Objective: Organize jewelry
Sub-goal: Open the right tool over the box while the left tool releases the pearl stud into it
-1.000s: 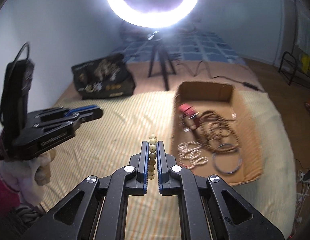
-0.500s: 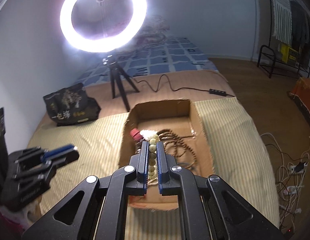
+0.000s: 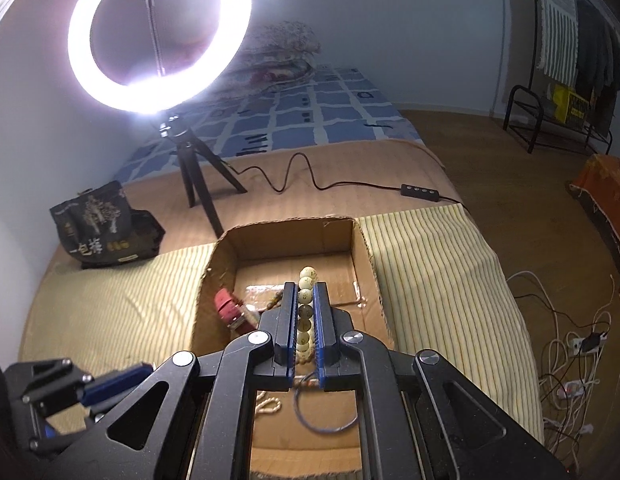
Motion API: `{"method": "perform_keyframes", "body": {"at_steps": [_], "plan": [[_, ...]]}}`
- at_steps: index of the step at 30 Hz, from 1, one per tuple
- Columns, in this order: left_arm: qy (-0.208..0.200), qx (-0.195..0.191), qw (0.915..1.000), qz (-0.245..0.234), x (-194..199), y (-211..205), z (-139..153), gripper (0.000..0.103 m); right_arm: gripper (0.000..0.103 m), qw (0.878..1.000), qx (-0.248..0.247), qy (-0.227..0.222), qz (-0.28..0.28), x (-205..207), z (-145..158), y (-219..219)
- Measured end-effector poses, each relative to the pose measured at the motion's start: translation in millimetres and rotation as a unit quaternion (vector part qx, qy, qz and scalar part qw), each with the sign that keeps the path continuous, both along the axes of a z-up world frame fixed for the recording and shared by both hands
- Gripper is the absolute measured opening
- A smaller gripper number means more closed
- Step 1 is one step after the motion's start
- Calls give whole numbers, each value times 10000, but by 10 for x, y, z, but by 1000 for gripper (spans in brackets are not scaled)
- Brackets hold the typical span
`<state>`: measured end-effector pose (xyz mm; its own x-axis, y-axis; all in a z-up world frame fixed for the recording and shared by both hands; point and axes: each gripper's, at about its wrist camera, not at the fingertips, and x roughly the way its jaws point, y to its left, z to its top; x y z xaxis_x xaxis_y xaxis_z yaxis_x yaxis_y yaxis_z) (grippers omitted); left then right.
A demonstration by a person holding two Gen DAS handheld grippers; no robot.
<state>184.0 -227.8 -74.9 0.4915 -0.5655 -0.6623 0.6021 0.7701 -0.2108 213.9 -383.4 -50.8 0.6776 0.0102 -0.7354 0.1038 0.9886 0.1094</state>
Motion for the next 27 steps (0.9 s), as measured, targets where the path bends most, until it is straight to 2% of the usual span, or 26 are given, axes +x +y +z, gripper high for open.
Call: {"method": "perform_keyframes", "body": {"at_steps": [11,23,24,26,27], "plan": [[134,11,9999,-46,92,-224,-97,8,6,9997,119,194,-53,199,-143,-91],[148,86,9998,-66,108,-254,-110,8,6,9993,222,287,-109,229,-187,-112],[157,100,9998,-58,109,-250,-115,8,8,9993,214,282,-127,227,-185,-111],[184,125,9997,-53,109,-244,-120,8,20,9993,199,288,-152,226,-185,-112],[194,146,9997,-50,110,-243,-126,8,33,9993,184,266,-169,218,-178,-110]]}}
